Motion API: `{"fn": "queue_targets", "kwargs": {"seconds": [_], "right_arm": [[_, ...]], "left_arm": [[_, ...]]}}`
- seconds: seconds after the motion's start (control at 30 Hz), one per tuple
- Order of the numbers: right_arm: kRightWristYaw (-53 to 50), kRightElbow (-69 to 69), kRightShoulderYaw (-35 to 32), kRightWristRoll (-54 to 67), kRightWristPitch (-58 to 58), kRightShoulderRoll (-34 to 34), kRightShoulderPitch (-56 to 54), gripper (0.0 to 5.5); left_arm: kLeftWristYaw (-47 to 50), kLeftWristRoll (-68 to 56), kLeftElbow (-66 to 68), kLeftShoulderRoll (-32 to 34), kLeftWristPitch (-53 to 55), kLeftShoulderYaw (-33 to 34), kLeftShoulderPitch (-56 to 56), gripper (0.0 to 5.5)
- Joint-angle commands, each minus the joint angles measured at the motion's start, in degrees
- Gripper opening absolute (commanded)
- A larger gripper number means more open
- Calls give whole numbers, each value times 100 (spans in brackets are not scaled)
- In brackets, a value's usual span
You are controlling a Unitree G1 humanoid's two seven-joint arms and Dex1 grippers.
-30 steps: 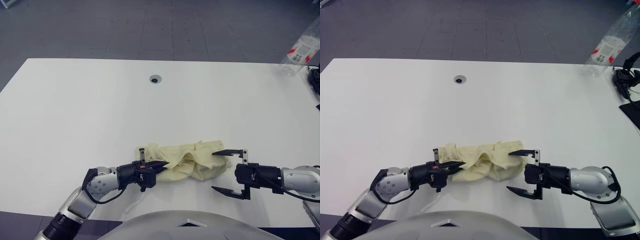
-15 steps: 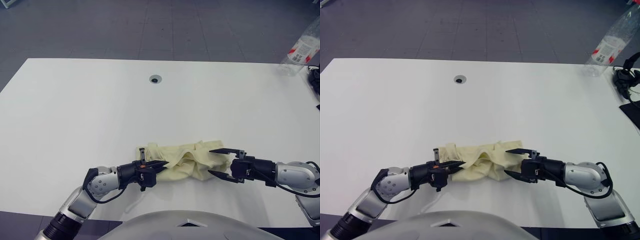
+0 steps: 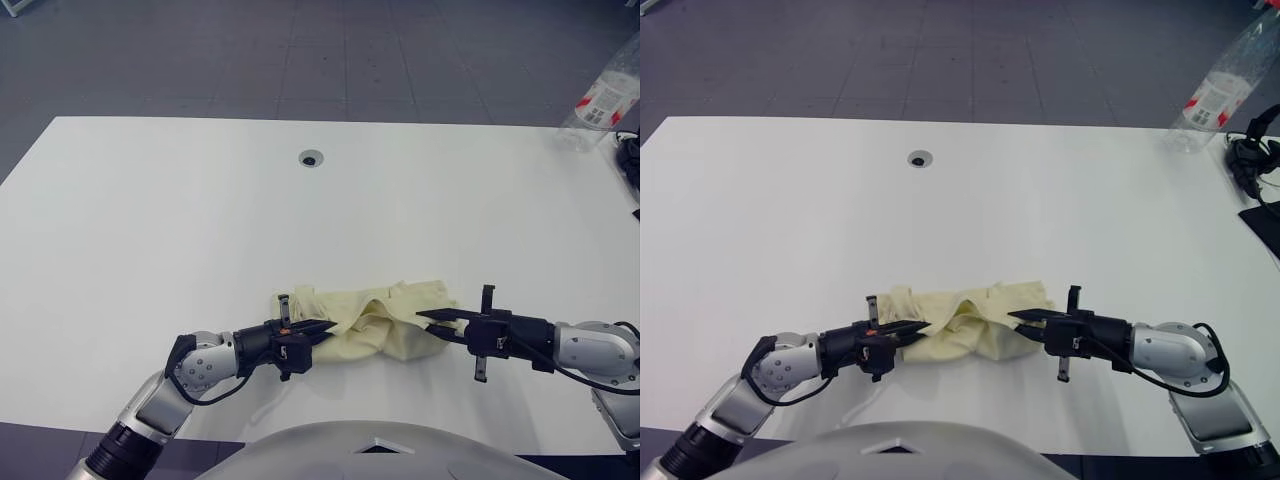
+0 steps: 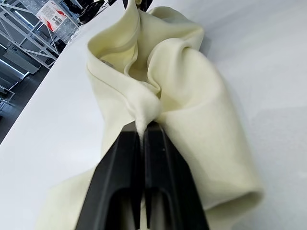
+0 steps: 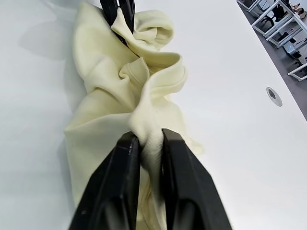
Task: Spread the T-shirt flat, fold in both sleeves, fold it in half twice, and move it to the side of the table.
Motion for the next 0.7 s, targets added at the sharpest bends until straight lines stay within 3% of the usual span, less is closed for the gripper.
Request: {"fn": "queue_targets", "kwargs": {"seconds": [0.03,0.43,0.7], "right_arm": [[-48,59,22,-79,-64,-8,-43,3],[-4,30,-45,226,-67,-32,-104,3],[355,170,-157,1504,1222,-71,-305,3]], "left_arm": [[-58,60,86,102,-32,-25,-71,0],[-76,-160,42,228,-77,143,-207,0],[-85,-189,145,270,-124,189,-281,0]]}}
